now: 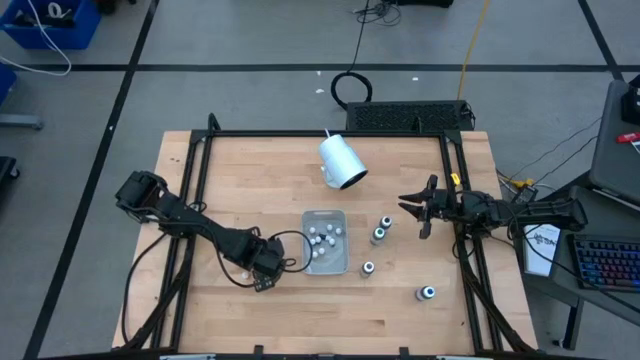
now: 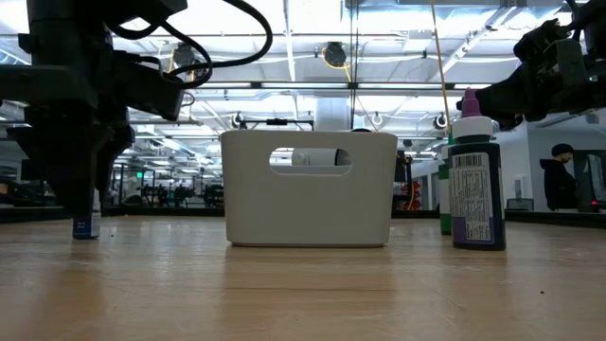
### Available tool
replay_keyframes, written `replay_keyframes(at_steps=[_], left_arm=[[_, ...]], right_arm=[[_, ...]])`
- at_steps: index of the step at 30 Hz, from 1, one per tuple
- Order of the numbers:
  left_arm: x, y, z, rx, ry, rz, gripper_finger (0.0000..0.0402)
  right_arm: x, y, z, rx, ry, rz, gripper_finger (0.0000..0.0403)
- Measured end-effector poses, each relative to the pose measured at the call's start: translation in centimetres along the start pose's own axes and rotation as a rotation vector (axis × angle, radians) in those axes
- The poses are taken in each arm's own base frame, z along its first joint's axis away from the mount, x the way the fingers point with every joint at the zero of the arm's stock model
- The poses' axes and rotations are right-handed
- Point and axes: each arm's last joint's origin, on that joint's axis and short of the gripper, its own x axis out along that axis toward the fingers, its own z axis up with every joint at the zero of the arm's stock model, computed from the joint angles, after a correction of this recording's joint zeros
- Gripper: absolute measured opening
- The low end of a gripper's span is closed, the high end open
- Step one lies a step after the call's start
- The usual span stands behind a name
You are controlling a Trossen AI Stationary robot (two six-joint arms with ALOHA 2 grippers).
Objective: Pick & Place food coloring
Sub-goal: Put the small blue food coloring bottle into the gray bin
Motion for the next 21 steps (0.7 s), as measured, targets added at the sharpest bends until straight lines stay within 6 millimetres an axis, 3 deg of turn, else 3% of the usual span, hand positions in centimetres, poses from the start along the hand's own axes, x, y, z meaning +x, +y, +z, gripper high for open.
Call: replay_keyframes(at_steps=[21], left_arm=[[-0.01, 0.21, -0.23, 0.004, 0.024, 0.021, 0.0163]], right_arm=[[0.0, 0.0, 0.0, 0.0, 0.0, 0.0, 0.0077]])
